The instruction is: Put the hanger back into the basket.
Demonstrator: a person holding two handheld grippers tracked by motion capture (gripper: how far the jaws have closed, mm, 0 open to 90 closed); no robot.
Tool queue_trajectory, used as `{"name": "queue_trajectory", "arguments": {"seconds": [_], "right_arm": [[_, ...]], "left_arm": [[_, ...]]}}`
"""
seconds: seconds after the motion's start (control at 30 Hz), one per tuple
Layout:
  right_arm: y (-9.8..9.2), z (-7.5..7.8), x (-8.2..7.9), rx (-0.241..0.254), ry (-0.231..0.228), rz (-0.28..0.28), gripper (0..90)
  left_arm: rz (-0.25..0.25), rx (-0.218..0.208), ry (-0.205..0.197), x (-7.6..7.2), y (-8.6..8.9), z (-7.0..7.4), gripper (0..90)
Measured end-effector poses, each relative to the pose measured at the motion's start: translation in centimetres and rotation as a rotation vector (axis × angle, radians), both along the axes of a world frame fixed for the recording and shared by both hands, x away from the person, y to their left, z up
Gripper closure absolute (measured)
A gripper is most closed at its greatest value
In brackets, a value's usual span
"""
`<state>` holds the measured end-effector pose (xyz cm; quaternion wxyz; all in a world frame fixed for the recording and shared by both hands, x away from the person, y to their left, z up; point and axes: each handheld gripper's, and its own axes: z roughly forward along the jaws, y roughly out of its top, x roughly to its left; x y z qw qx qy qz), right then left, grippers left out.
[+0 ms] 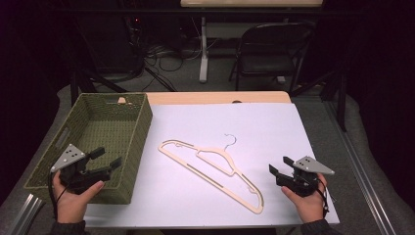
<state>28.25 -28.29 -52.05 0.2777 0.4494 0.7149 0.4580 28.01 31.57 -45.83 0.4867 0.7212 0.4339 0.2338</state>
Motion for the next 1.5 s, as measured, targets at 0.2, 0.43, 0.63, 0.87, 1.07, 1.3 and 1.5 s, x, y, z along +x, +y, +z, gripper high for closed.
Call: {"name": "queue_trajectory", "arguments": {"seconds": [0.2, 0.43, 0.63, 0.87, 1.07, 1.3, 1.5], "right_arm": [[0.5, 0.1, 0.3, -0.051, 0.013, 0.014, 35.3], [1.1, 1.2, 0.6, -0.085, 0.029, 0.067, 37.1], [1.9, 3.4, 1.2, -0.086, 0.039, 0.109, 39.2], [3.7, 6.7, 3.1, -0.131, 0.085, 0.161, 41.3], [5.2, 7.3, 3.9, -0.174, 0.109, 0.189, 43.0], [6.8, 8.1, 4.9, -0.228, 0.171, 0.24, 44.5], [8.2, 8.6, 5.8, -0.256, 0.211, 0.282, 46.5]], "left_arm": [[0.01, -0.011, -0.001, -0.1, 0.3, 0.2, 23.6], [0.003, -0.016, 0.002, -0.3, 0.3, 0.4, 23.7], [-0.006, -0.022, 0.002, -0.5, 0.2, 0.7, 25.2], [-0.009, -0.023, 0.003, -0.6, 0.1, 0.9, 25.7], [-0.009, -0.021, 0.01, -0.5, 0.1, 0.8, 25.7], [-0.01, -0.022, 0.009, -0.6, 0.1, 0.9, 25.8], [-0.011, -0.02, 0.012, -0.6, 0.0, 0.8, 26.1]]}}
